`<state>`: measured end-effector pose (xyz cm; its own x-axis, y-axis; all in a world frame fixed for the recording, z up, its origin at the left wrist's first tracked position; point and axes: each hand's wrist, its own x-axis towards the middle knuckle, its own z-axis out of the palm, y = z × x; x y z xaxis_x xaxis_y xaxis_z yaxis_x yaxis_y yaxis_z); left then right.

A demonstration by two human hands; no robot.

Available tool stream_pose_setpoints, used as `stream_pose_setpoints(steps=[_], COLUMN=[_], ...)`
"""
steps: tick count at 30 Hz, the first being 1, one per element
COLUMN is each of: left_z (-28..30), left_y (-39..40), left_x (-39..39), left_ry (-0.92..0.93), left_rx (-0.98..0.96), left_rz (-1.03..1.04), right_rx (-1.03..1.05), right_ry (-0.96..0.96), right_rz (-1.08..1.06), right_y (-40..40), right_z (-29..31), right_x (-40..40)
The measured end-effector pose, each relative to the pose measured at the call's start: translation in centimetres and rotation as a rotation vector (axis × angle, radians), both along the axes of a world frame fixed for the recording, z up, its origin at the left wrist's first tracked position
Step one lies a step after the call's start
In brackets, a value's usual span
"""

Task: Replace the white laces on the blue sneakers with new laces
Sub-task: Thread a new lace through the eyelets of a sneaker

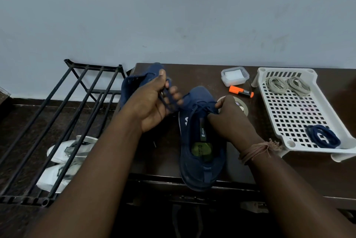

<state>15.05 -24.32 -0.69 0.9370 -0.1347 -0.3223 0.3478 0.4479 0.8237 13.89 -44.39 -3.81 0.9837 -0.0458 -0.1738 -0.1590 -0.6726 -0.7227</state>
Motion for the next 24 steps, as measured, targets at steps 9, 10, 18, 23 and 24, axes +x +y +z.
stream_pose_setpoints(steps=[9,10,18,23,24], left_z=[-1.6,-1.5,-1.3,-2.3,-2.6], left_y=[-0.2,-0.4,-0.8,-1.5,-1.7], left_x=[-1.2,-0.9,0.1,-0.1,-0.2], left_ry=[0.028,-0.001,0.058,-0.033,-0.069], left_rx=[0.849,0.702,0.179,0.787,0.907], left_rz=[-0.323,-0.237,0.076,0.005,0.002], right_rx=[-0.015,-0.017,-0.033,-0.031,-0.032], right_ry=[-0.014,-0.010,-0.016,-0.030,-0.031], right_rz=[-0.002,-0.001,-0.010,-0.017,-0.014], right_y=[0.1,0.1,0.1,0.2,0.2], right_z=[0.0,0.0,-0.1,-0.2,-0.2], right_x=[-0.1,-0.1,-0.1,-0.1,-0.1])
